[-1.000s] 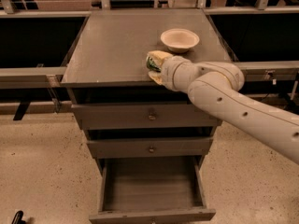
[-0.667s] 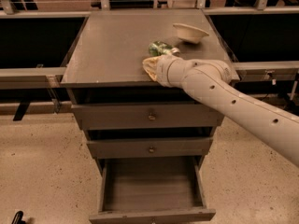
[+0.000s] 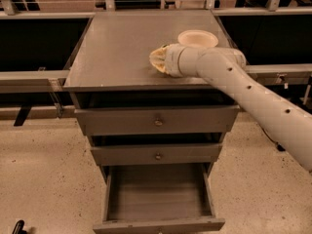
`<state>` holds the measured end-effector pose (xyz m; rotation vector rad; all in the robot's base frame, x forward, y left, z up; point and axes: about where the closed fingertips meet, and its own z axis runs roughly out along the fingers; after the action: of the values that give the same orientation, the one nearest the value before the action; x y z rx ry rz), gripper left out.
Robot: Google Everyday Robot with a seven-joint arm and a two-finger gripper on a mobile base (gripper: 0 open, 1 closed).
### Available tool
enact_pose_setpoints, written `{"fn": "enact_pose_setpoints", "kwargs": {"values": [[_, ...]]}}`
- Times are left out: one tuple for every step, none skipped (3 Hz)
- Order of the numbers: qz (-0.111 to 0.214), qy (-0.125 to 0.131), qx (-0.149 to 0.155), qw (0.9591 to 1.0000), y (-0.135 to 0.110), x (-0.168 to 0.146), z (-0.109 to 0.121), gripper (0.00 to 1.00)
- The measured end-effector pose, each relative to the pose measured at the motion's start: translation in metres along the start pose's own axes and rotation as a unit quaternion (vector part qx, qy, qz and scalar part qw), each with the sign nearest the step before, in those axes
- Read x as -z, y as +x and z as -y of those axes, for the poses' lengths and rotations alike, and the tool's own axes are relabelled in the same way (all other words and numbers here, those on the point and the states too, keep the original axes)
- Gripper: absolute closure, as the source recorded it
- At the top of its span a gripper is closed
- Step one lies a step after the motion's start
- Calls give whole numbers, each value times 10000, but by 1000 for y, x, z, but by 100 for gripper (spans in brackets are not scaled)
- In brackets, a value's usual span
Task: Pick green can from bottom drawer and place on counter
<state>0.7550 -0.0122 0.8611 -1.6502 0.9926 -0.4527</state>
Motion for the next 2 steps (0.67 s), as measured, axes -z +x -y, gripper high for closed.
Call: {"fn": "enact_pose_setpoints", "kwargs": {"values": [[-150,119,295,9994,24,15,30,71],[-154,147,300,9993,24,15,31,48]]}}
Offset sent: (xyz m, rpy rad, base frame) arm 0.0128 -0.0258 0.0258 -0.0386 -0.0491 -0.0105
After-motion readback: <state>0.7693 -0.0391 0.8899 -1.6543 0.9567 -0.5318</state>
